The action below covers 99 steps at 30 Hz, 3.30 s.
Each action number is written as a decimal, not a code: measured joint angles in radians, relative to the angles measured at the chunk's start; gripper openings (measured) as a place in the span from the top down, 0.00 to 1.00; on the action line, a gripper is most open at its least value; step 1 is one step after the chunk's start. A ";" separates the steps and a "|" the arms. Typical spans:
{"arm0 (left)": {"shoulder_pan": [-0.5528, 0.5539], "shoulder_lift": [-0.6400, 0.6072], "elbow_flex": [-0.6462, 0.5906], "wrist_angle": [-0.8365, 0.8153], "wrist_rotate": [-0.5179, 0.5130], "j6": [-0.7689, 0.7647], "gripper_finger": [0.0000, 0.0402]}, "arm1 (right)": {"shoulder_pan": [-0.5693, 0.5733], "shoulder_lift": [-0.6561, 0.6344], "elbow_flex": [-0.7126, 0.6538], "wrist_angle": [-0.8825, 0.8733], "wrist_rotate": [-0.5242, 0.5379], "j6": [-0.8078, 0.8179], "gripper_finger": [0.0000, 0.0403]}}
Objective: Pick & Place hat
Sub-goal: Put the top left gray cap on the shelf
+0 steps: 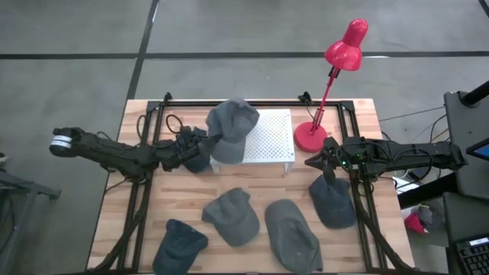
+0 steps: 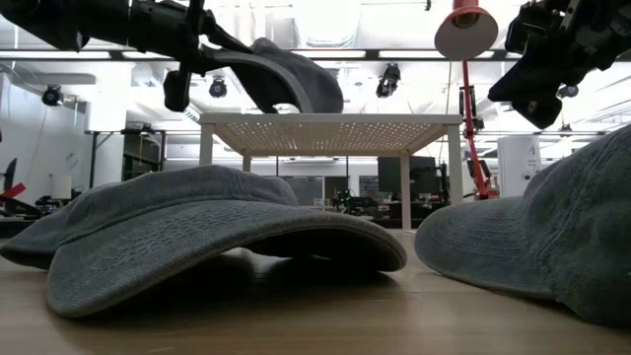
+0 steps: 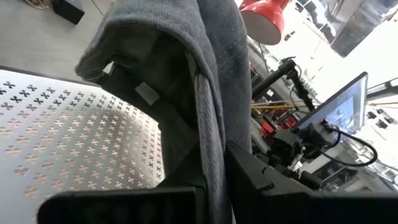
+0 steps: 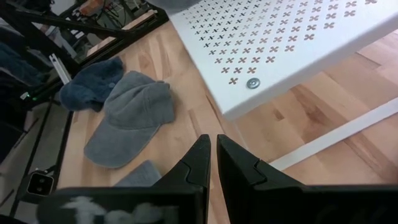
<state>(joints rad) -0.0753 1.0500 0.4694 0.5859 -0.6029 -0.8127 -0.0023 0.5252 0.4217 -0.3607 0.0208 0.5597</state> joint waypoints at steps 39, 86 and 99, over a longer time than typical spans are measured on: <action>0.078 -0.112 0.001 -0.273 0.155 -0.011 0.68 | 0.000 0.000 0.000 0.001 0.000 0.014 0.93; 0.275 -0.170 0.023 -0.390 0.568 -0.024 0.49 | 0.000 0.000 0.000 0.001 0.000 0.017 0.93; 0.299 -0.178 0.026 -0.428 0.573 -0.052 0.49 | 0.000 0.000 0.000 0.001 0.000 0.017 0.93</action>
<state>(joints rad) 0.2234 0.8717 0.4957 0.1578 -0.0303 -0.8647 -0.0021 0.5253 0.4217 -0.3598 0.0210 0.5768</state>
